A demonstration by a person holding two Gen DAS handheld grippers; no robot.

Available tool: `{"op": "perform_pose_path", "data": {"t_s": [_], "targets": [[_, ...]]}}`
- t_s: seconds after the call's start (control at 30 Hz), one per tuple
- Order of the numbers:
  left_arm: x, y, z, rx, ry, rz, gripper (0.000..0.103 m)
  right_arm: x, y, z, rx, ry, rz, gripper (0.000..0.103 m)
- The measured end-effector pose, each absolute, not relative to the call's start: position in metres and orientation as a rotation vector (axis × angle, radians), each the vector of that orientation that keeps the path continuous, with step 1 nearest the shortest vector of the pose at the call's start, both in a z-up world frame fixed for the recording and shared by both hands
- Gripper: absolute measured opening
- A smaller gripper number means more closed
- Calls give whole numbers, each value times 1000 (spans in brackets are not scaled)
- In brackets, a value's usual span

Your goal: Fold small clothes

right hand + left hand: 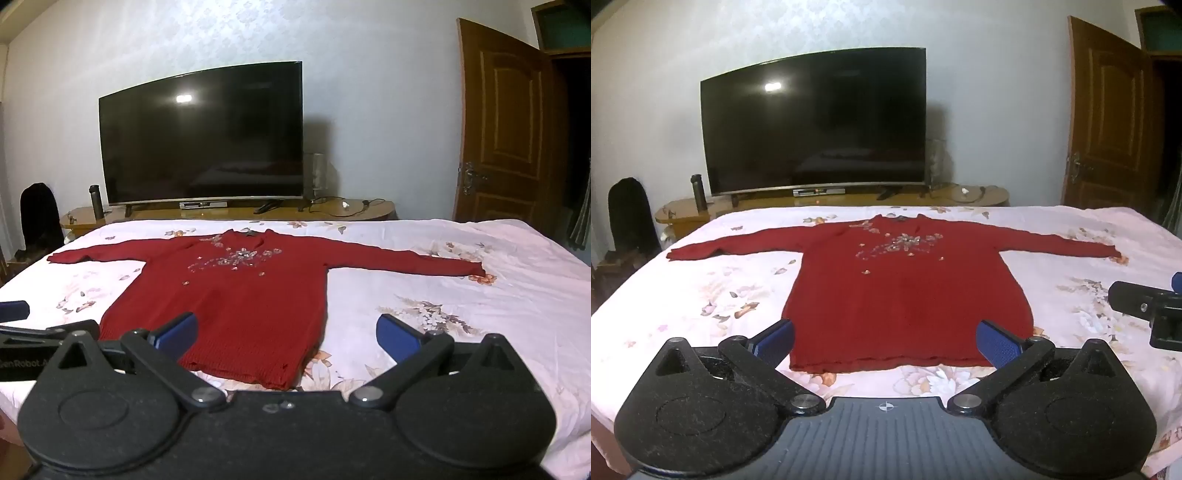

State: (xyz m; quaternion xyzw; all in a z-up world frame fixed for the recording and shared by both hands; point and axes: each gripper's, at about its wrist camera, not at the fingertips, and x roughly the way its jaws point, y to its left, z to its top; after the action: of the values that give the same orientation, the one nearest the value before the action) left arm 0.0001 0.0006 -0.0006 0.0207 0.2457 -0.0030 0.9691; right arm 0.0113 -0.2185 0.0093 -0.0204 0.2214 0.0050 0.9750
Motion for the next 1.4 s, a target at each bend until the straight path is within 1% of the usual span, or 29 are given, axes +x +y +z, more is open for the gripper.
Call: {"op": "perform_pose_path", "data": {"t_s": [1.4], "targets": [[4,2,-2,36,502,5,103,13,-220,9,-42,444,9,102]]}}
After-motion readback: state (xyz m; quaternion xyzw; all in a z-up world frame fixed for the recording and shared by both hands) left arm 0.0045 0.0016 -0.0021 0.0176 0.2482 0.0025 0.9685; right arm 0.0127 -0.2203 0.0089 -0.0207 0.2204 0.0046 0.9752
